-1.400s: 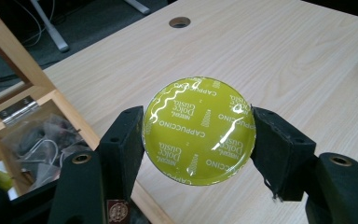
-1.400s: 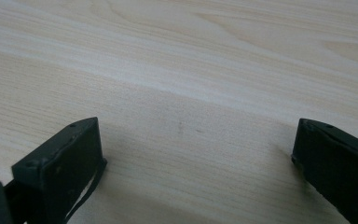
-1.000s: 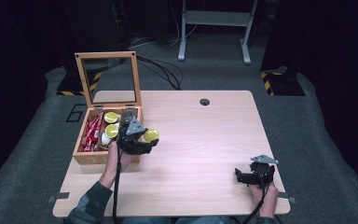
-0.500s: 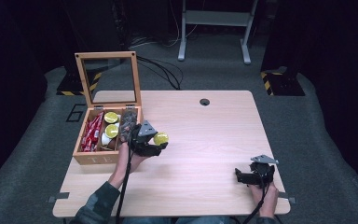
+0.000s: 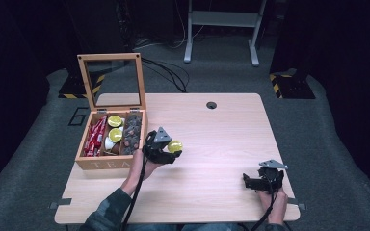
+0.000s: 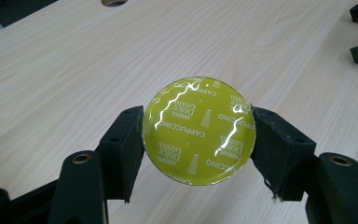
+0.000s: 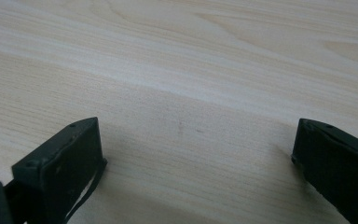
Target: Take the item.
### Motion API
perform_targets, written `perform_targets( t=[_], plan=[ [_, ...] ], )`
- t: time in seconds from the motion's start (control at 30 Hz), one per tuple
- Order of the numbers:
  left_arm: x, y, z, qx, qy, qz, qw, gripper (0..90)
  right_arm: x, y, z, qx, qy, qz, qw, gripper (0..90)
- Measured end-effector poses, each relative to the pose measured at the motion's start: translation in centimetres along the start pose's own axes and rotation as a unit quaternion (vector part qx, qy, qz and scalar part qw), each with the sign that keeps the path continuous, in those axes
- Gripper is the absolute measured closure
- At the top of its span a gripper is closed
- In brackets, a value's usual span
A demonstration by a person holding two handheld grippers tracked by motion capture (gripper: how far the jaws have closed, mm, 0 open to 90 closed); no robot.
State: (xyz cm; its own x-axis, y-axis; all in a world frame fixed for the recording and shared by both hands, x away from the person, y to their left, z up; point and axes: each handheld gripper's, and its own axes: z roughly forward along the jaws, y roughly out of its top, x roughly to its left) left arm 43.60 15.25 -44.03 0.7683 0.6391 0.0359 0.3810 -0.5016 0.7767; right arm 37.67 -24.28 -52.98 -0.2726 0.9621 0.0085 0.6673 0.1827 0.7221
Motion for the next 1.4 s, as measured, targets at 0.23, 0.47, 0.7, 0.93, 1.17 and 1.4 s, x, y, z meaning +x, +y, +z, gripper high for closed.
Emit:
perform_targets(
  t=[0.23,0.47,0.7,0.93,1.17,1.4],
  plan=[
    [-0.8,0.1,1.7,0.006,-0.011,0.001,0.9999,37.9,0.0,0.0,0.0,0.0,0.0,-0.001,1.0,0.9],
    [-1.4,0.0,3.5,0.014,-0.021,-0.004,0.9997,37.9,0.0,0.0,0.0,0.0,0.0,0.0,1.0,0.9],
    [-1.8,-0.2,5.0,0.029,-0.029,-0.002,0.9992,37.9,0.0,0.0,0.0,0.0,0.0,-0.002,1.0,0.9],
    [-2.2,-0.4,6.4,0.045,-0.035,0.0,0.9983,37.9,0.0,0.0,0.0,0.0,-0.001,-0.004,1.0,0.9],
    [-2.6,-0.7,7.6,0.055,-0.041,0.002,0.9977,37.8,0.0,0.0,0.0,0.0,-0.001,-0.003,1.0,1.0],
    [-2.7,-0.8,8.1,0.059,-0.043,0.0,0.9973,37.7,0.0,0.0,0.0,0.0,-0.001,-0.003,1.0,1.0]
  ],
)
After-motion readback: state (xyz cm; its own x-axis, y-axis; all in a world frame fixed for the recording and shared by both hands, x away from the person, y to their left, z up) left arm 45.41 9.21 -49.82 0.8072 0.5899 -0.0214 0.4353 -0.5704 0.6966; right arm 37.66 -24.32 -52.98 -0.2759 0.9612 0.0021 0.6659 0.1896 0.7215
